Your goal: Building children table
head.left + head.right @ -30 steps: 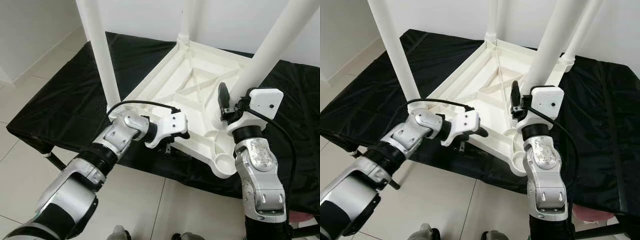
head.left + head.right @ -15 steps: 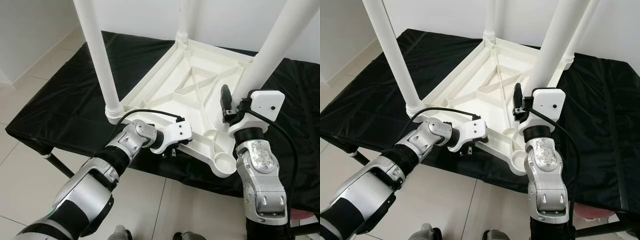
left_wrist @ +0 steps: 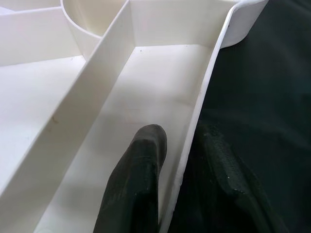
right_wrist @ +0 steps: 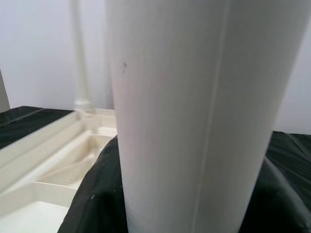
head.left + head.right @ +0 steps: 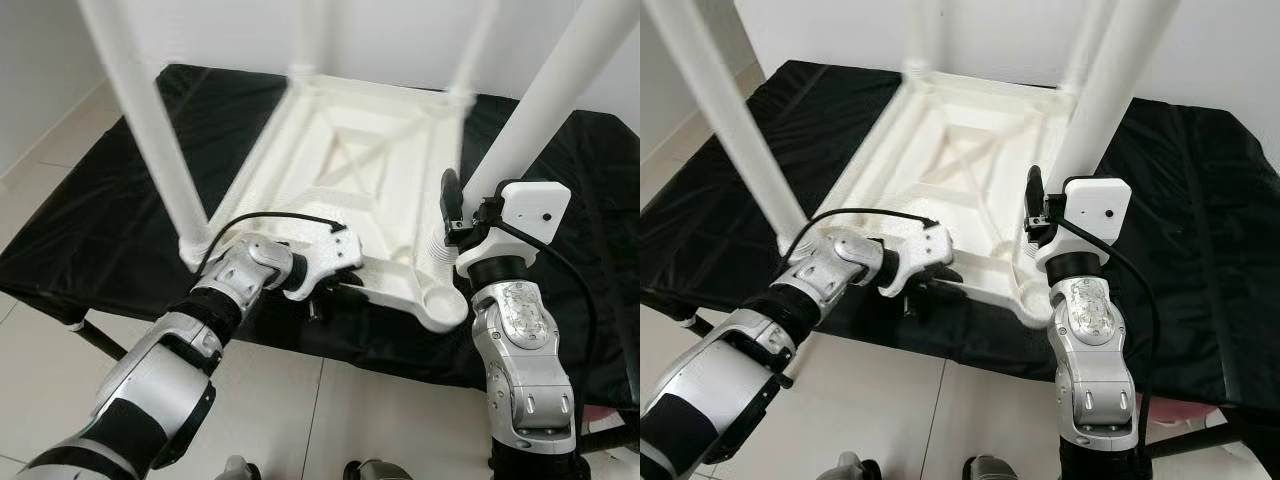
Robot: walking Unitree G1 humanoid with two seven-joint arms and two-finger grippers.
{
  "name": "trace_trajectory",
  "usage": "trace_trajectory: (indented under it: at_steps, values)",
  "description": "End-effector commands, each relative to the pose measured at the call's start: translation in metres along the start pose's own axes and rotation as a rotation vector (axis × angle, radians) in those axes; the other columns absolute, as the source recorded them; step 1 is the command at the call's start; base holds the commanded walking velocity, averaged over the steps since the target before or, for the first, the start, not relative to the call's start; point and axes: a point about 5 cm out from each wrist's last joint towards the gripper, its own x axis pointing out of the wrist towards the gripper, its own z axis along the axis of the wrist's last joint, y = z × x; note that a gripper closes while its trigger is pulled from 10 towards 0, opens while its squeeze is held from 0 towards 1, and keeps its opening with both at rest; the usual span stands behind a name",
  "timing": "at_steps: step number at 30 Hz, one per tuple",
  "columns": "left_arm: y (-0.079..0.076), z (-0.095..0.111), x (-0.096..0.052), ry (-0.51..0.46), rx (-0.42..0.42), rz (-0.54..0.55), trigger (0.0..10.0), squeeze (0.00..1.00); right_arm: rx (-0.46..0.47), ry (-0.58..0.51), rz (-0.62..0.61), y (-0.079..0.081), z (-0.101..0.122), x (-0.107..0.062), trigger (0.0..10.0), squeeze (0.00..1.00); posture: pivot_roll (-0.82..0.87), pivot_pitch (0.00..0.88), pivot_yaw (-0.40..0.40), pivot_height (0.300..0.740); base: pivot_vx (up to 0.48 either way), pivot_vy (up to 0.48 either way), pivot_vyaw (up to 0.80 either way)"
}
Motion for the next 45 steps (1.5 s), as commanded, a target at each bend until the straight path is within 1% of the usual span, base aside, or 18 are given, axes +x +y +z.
trace_trajectory:
  at_steps: [1, 5, 6, 7, 8, 10, 12, 13, 14, 15, 19, 22, 24, 26, 30, 35, 40, 45]
  values:
    - [0.006, -0.013, -0.016, -0.047, -0.088, 0.129, 0.0, 0.0, 0.014, 0.002, 0.025, 0.005, 0.0, -0.001, 10.0, 0.0, -0.06, 0.137, 0.036, 0.74, 0.0, 0.0, 0.0]
    - [0.008, -0.015, -0.024, -0.059, -0.074, 0.171, 0.0, 0.0, 0.022, 0.001, 0.044, 0.007, 0.0, 0.001, 10.0, 0.0, -0.05, 0.133, 0.027, 0.74, 0.0, 0.0, 0.0]
    - [0.009, -0.016, -0.025, -0.049, -0.06, 0.184, 0.9, 0.0, 0.026, 0.001, 0.053, 0.008, 0.0, 0.002, 10.0, 0.0, -0.05, 0.131, 0.026, 0.74, 0.0, 0.0, 0.0]
    - [0.009, -0.018, -0.027, -0.031, -0.038, 0.189, 10.0, 0.0, 0.03, 0.002, 0.067, 0.01, 0.0, 0.003, 10.0, 0.0, -0.05, 0.131, 0.026, 0.74, 0.0, 0.0, 0.0]
    - [0.009, -0.018, -0.027, -0.031, -0.038, 0.189, 10.0, 0.0, 0.03, 0.002, 0.067, 0.01, 0.0, 0.003, 10.0, 0.0, -0.05, 0.131, 0.026, 0.74, 0.0, 0.0, 0.0]
    - [0.01, -0.024, -0.03, 0.02, 0.012, 0.219, 10.0, 0.0, 0.045, 0.01, 0.108, 0.015, -0.002, 0.002, 10.0, 0.0, -0.05, 0.13, 0.025, 0.74, 0.0, 0.0, 0.0]
    - [0.009, -0.027, -0.03, 0.031, 0.024, 0.237, 10.0, 0.0, 0.068, 0.042, 0.153, 0.021, -0.006, 0.0, 10.0, 0.0, -0.05, 0.129, 0.025, 0.74, 0.0, 0.0, 0.0]
    - [0.007, -0.027, -0.027, 0.025, 0.017, 0.235, 10.0, 0.0, 0.084, 0.06, 0.189, 0.025, -0.008, -0.002, 10.0, 0.0, -0.05, 0.128, 0.025, 0.74, 0.0, 0.0, 0.0]
    - [0.003, -0.028, -0.022, 0.024, 0.017, 0.229, 10.0, 0.0, 0.117, 0.109, 0.248, 0.033, -0.014, -0.007, 10.0, 0.0, -0.05, 0.128, 0.023, 0.74, 0.0, 0.0, 0.0]
    - [0.001, -0.027, -0.019, 0.022, 0.023, 0.229, 10.0, 0.0, 0.118, 0.139, 0.273, 0.037, -0.017, -0.01, 10.0, 0.0, -0.05, 0.128, 0.023, 0.74, 0.0, 0.0, 0.0]
    - [-0.001, -0.026, -0.014, 0.014, 0.025, 0.232, 10.0, 0.0, 0.111, 0.175, 0.296, 0.04, -0.022, -0.013, 10.0, 0.0, -0.06, 0.128, 0.022, 0.74, 0.0, 0.0, 0.0]
    - [-0.002, -0.024, -0.01, 0.003, 0.016, 0.235, 10.0, 0.0, 0.103, 0.202, 0.287, 0.039, -0.027, -0.016, 10.0, 0.0, -0.07, 0.129, 0.023, 0.74, 0.0, 0.0, 0.0]
    - [-0.003, -0.022, -0.007, -0.015, 0.011, 0.233, 10.0, 0.0, 0.089, 0.217, 0.265, 0.033, -0.034, -0.019, 10.0, 0.0, -0.08, 0.13, 0.024, 0.74, 0.0, 0.0, 0.0]
    - [-0.002, -0.02, -0.005, -0.023, 0.006, 0.234, 10.0, 0.0, 0.048, 0.208, 0.247, 0.028, -0.038, -0.022, 10.0, 0.0, -0.08, 0.131, 0.025, 0.74, 0.0, 0.0, 0.0]
    - [-0.002, -0.019, -0.005, -0.032, 0.001, 0.231, 10.0, 0.0, 0.031, 0.194, 0.221, 0.021, -0.042, -0.027, 10.0, 0.0, -0.09, 0.132, 0.031, 0.74, 0.0, 0.0, 0.0]
    - [-0.003, -0.021, -0.008, -0.033, -0.003, 0.211, 10.0, 0.0, 0.024, 0.195, 0.187, 0.015, -0.05, -0.026, 10.0, 0.0, -0.09, 0.134, 0.04, 0.74, 0.0, 0.0, 0.0]
    - [-0.004, -0.024, -0.012, -0.03, -0.005, 0.193, 10.0, 0.0, 0.037, 0.203, 0.18, 0.014, -0.056, -0.021, 10.0, 0.0, -0.08, 0.136, 0.044, 0.74, 0.0, 0.0, 0.0]
    - [-0.007, -0.026, -0.015, -0.031, 0.005, 0.154, 10.0, 0.0, 0.069, 0.222, 0.219, 0.02, -0.064, -0.015, 10.0, 0.0, -0.08, 0.136, 0.04, 0.74, 0.0, 0.0, 0.0]
